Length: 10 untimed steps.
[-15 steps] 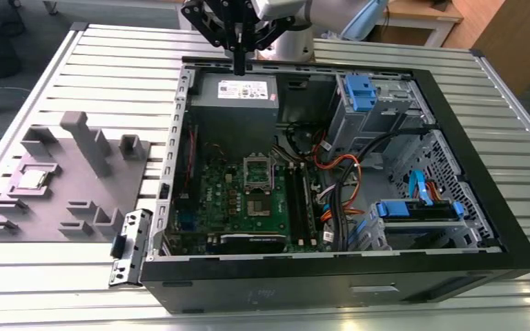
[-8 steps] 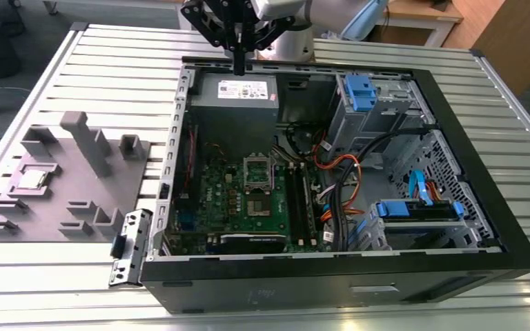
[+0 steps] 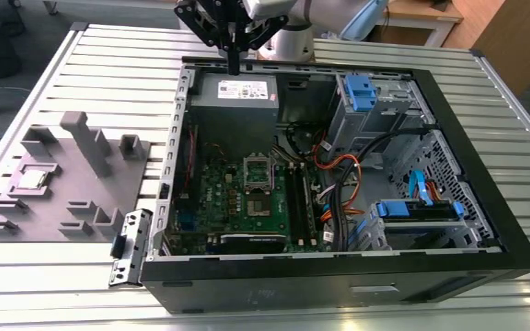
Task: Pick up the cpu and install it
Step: 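Reach for the cpu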
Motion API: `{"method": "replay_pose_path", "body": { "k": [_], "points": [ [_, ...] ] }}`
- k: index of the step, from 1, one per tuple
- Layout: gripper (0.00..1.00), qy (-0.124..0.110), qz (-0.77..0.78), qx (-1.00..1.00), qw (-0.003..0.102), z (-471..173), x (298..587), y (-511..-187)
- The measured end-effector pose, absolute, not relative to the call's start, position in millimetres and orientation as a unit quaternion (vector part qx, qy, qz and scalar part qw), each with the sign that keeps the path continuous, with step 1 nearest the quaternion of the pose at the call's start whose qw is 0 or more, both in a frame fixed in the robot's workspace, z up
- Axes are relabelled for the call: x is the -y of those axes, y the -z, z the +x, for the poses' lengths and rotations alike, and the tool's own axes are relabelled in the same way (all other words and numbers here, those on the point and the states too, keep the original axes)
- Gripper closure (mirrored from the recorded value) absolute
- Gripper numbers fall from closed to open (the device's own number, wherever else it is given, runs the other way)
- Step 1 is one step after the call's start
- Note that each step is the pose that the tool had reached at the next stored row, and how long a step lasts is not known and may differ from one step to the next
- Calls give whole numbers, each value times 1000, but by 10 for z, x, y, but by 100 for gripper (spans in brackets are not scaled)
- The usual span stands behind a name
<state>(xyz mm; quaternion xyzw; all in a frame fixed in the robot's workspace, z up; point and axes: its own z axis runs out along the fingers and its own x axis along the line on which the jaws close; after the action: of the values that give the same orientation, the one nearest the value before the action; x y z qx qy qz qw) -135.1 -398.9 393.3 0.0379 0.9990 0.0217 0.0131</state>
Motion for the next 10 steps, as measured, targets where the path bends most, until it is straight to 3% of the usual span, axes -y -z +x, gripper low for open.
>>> {"method": "replay_pose_path", "body": {
  "k": [10],
  "points": [
    [89, -22, 38, -999, 13, -1494, 3989, -3933]
  ]
}}
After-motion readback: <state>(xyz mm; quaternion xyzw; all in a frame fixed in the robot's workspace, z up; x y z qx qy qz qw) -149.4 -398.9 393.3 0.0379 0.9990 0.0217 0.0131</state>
